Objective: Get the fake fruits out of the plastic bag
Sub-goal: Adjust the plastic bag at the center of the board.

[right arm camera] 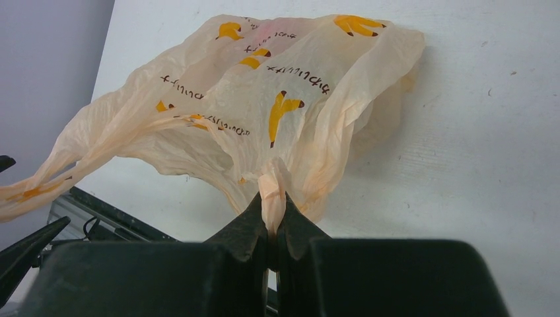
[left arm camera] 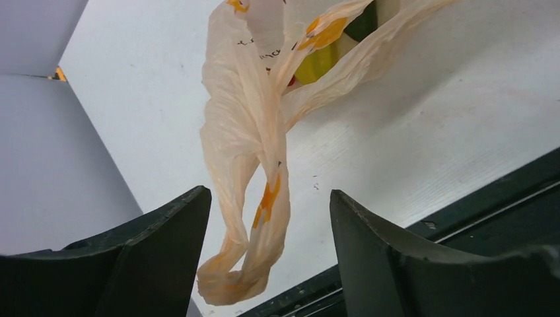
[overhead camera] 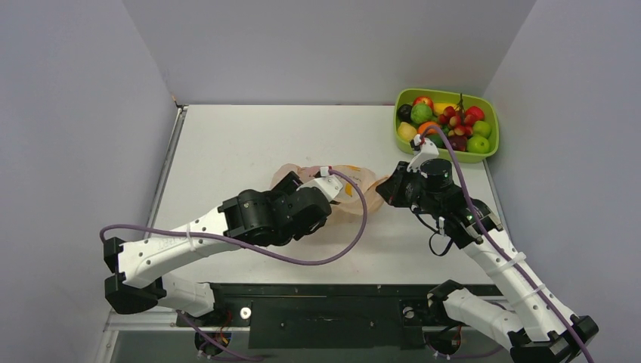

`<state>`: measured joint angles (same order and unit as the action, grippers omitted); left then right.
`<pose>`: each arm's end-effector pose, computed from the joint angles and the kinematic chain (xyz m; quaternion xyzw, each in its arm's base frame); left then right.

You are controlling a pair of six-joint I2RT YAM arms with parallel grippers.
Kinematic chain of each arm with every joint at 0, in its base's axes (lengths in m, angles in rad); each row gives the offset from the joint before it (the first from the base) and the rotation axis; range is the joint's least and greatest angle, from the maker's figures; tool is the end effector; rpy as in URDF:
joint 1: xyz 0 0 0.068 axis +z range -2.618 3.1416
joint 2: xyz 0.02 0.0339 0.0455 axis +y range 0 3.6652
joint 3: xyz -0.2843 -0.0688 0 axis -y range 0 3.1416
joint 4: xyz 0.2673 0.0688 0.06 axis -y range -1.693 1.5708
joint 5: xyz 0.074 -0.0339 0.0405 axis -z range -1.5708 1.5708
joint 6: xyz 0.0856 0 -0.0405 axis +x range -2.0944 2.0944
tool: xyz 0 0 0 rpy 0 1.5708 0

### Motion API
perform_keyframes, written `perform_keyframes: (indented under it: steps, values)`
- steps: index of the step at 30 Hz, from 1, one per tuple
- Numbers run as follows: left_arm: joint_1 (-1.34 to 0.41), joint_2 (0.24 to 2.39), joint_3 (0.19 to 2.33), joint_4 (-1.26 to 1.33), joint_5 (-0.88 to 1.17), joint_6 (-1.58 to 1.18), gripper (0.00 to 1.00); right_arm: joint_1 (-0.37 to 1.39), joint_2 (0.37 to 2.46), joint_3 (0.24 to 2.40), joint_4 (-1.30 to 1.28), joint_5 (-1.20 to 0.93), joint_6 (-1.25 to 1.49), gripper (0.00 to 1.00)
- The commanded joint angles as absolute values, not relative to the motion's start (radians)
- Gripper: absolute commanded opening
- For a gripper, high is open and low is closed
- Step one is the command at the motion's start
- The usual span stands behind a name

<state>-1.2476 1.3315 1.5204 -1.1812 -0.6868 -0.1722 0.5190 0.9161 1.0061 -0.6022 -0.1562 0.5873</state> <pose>0.1406 -0.2488 0.3814 0.3797 0.8243 0.0697 0.4140 0.2069 0.1335 0.3451 -0.0100 0.8614 0.3218 0.3929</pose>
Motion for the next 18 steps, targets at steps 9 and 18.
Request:
perform_keyframes:
  steps: [9,18]
  values:
    - [-1.192,1.347,1.483,-1.187,-0.803,-0.196,0.03,0.528,0.913,1.004,-0.563,-0.129,0.577,0.00]
    - [-0.622,1.191,1.437,-0.905,-0.275,-0.341,0.00,0.498,1.043,1.130,-0.548,-0.085,0.559,0.00]
